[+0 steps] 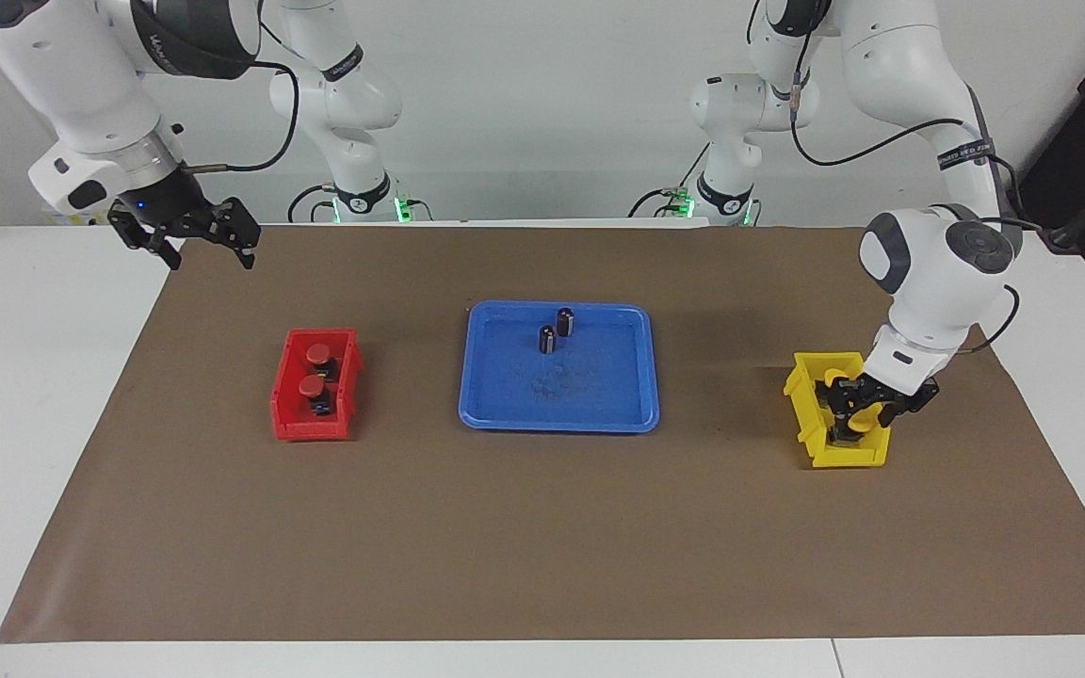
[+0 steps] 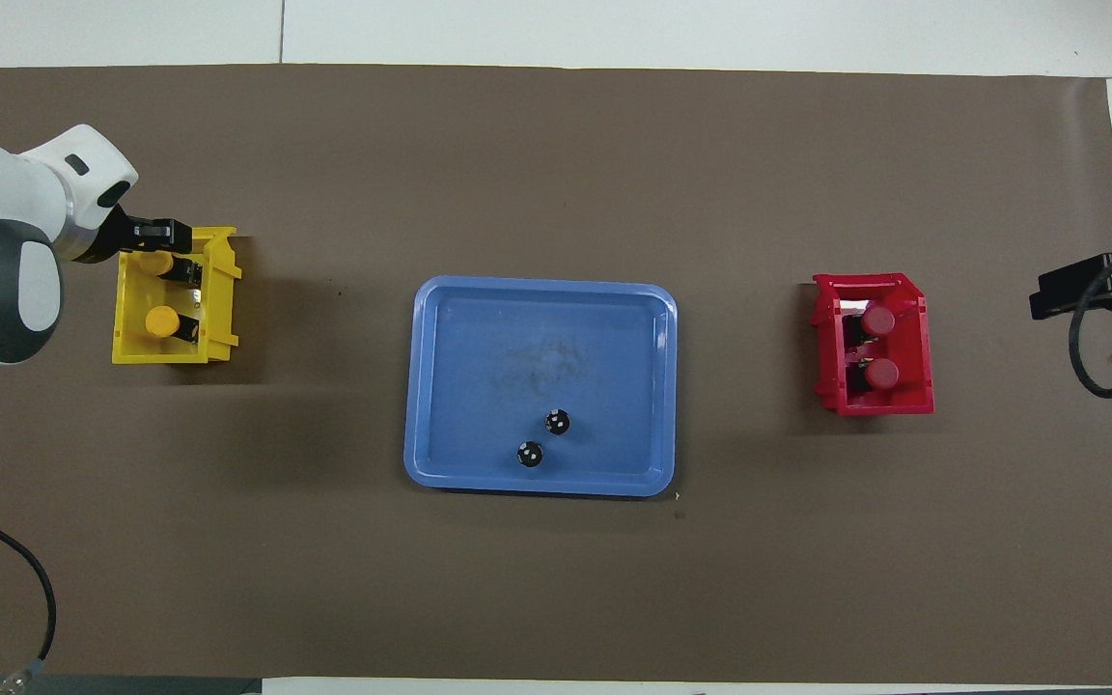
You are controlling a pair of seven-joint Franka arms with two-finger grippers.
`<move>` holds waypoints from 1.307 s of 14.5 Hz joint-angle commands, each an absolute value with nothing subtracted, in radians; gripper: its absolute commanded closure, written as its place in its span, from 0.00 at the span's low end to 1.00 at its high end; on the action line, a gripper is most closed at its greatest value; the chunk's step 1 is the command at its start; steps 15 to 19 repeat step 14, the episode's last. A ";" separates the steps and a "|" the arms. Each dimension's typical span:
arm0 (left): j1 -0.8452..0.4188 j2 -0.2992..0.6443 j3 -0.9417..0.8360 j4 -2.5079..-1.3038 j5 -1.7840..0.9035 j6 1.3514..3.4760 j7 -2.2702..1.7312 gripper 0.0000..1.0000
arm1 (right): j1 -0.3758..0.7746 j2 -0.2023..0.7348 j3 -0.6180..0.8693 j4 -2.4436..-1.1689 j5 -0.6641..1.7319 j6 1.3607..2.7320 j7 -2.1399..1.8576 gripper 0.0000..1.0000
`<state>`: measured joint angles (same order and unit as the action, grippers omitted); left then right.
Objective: Sort red and yellow buttons by color
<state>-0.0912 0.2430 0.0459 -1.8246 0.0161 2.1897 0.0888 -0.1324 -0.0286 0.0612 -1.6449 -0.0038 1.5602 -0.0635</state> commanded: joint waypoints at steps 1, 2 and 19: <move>-0.122 0.200 0.041 -1.743 0.026 2.007 0.155 0.00 | -0.149 -0.021 0.071 -1.626 -0.005 1.549 -0.083 0.00; -0.144 0.190 0.041 -1.708 0.026 1.943 0.155 0.00 | -0.149 -0.021 0.071 -1.626 -0.003 1.548 -0.083 0.00; -0.141 -0.032 0.057 -1.689 -0.002 1.723 0.135 0.00 | -0.147 -0.021 0.071 -1.626 -0.005 1.549 -0.081 0.00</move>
